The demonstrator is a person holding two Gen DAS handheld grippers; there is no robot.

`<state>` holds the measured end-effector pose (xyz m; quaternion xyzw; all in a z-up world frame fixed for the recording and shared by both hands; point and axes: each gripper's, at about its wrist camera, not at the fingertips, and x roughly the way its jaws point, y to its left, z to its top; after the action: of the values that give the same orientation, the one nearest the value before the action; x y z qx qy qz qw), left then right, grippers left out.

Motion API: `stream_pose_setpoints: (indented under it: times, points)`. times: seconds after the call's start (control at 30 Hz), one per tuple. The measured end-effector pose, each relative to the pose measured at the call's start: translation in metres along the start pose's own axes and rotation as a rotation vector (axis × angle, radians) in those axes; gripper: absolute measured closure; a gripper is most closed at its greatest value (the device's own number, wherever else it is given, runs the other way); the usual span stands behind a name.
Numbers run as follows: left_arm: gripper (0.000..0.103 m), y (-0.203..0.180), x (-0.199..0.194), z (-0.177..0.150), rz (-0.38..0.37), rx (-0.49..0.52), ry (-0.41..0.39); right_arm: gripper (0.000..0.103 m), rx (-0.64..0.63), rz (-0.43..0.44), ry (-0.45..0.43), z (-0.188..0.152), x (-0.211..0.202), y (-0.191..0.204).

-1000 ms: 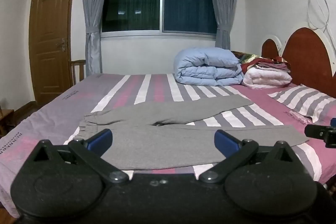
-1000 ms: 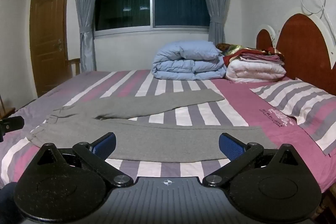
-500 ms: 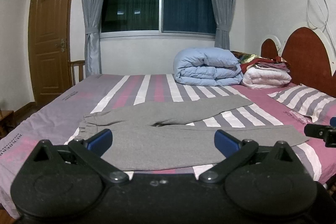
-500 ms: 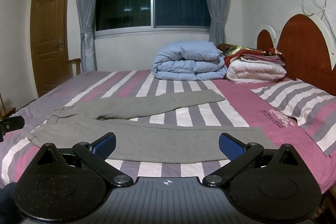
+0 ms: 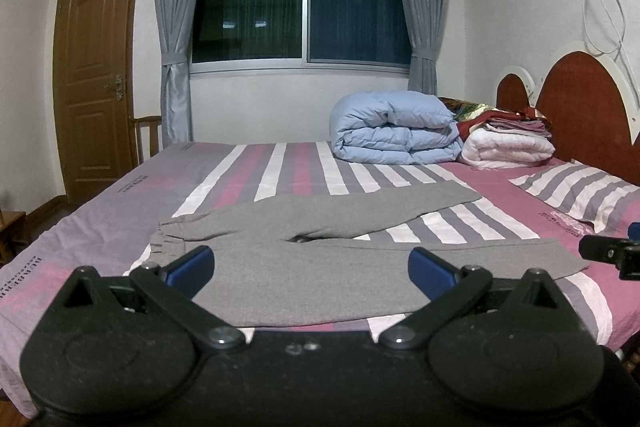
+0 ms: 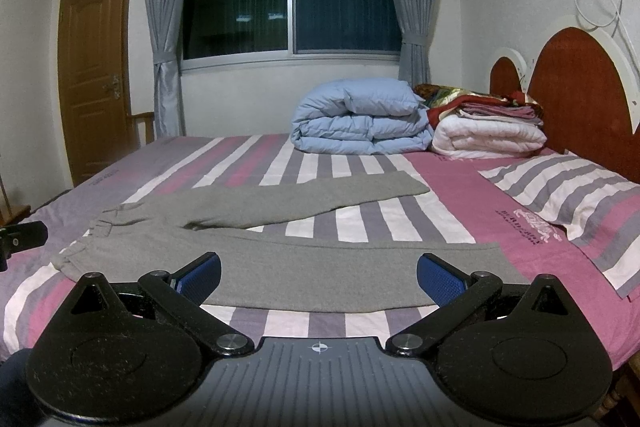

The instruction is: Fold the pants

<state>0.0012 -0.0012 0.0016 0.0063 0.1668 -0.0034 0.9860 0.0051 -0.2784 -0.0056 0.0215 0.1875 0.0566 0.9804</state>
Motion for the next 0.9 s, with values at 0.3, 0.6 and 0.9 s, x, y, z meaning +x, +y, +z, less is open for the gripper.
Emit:
stream_pose_setpoints:
  times: [0.3, 0.6, 0.9]
  points:
    - [0.006, -0.0038, -0.0008, 0.0045, -0.001, 0.001, 0.004, 0.000, 0.001, -0.001, -0.001, -0.0011, -0.0003, 0.0000]
    - [0.006, -0.0037, -0.0014, 0.0047, -0.001, 0.002, 0.003, 0.000, 0.003, -0.001, -0.001, -0.0030, -0.0008, -0.0003]
    - [0.006, -0.0015, -0.0041, 0.0044, -0.001, 0.004, 0.002, 0.000, 0.002, -0.001, 0.000, -0.0047, -0.0009, -0.0009]
